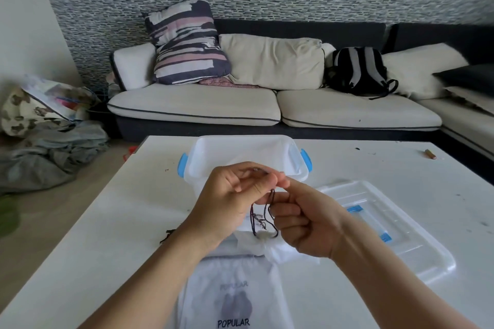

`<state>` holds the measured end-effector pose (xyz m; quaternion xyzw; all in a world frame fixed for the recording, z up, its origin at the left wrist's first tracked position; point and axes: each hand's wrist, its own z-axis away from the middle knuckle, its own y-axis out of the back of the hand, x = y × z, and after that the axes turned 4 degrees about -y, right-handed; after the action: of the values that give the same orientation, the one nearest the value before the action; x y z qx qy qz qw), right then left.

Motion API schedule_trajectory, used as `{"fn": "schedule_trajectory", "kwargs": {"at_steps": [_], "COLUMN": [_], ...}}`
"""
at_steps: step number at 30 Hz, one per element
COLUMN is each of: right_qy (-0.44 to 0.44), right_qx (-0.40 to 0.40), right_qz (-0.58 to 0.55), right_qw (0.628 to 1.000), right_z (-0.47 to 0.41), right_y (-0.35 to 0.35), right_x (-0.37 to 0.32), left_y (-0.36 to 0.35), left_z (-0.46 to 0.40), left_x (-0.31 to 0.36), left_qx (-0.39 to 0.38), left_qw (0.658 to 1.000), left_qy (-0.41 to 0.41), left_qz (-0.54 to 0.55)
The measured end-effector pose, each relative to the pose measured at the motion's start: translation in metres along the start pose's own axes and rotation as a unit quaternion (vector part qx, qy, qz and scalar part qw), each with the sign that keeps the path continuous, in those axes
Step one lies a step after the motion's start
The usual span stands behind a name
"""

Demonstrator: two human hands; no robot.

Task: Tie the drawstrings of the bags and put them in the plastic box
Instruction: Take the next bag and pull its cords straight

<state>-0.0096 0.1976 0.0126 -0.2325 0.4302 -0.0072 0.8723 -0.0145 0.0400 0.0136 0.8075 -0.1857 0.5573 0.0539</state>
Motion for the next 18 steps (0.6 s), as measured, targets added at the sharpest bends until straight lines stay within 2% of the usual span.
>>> {"fn": "schedule_trajectory", "kwargs": {"at_steps": [4,7,10,12,13,15,17,18], "right_qy": [-0.014,-0.008,0.027,0.074,0.102,0.148,0.188,0.21], "right_qx": [0.003,0.039,0.071,0.076,0.067,0.047,0.044,0.035], "right_qz": [-0.048,-0.052,-0.074,-0.105,-0.13,-0.201,-0.264,-0.287], "right_qw": [0.999,0.998,0.994,0.989,0.984,0.967,0.945,0.934], "right_z": [-0.003,-0.006,-0.009,-0.009,-0.01,-0.01,-0.008,-0.006], "right_y": [0.003,0.008,0.011,0.014,0.015,0.017,0.022,0.025], "right_x": [0.005,0.006,0.002,-0.003,-0.006,-0.011,-0.015,-0.019], "left_y": [0.005,0.006,0.002,-0.002,-0.002,0.002,0.013,0.021], "left_z": [0.004,0.005,0.006,0.005,0.003,-0.005,-0.014,-0.017], "left_x": [-0.005,-0.008,-0.003,0.0,0.0,-0.001,-0.002,-0.003], "left_qx": [-0.082,-0.1,-0.075,0.003,0.063,0.186,0.254,0.285], "left_qw": [0.993,0.987,0.99,0.991,0.993,0.979,0.92,0.89], "left_qy": [-0.015,-0.007,-0.029,-0.058,-0.049,0.028,0.096,0.111], "left_qz": [-0.089,-0.124,-0.12,-0.12,-0.091,0.085,0.282,0.338]}}
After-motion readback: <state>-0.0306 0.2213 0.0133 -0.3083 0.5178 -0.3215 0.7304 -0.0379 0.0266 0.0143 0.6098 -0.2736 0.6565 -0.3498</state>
